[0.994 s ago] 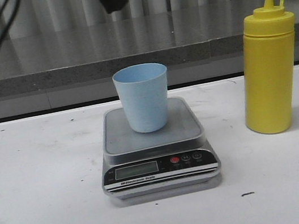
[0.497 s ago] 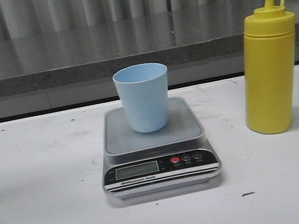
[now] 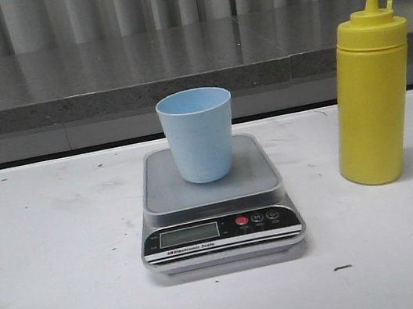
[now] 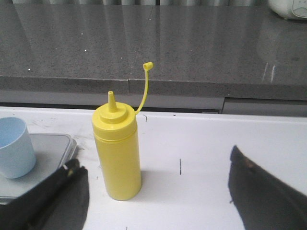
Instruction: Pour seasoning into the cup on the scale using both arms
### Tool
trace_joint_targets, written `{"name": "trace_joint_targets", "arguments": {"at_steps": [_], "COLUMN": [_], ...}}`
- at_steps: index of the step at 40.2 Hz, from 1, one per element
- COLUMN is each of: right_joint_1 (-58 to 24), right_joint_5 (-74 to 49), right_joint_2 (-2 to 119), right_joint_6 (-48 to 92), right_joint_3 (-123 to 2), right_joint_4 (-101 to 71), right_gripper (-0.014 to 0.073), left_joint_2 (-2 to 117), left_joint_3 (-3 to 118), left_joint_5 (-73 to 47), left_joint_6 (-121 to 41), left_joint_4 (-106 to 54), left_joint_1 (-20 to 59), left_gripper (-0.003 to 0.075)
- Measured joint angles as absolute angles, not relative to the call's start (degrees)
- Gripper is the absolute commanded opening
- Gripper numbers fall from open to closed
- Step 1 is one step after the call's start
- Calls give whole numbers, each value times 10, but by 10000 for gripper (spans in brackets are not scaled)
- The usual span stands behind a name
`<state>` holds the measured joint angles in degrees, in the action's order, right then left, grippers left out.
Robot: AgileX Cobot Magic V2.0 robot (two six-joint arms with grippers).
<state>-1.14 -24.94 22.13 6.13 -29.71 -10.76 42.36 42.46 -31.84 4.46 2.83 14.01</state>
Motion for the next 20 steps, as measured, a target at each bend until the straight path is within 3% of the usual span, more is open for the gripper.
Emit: {"name": "trace_joint_targets", "arguments": {"at_steps": [20], "right_joint_1": [-11], "right_joint_5": [-249], "right_joint_2": [221], "right_joint_6": [61], "right_joint_3": [-297], "right_joint_4": [-108], "right_gripper": [601], "left_joint_2": [80], "left_joint_3": [218], "left_joint_5": [-197], "left_joint_6": [44], "left_joint_4": [18], "left_joint_1": [139], "left_gripper": [-20]}}
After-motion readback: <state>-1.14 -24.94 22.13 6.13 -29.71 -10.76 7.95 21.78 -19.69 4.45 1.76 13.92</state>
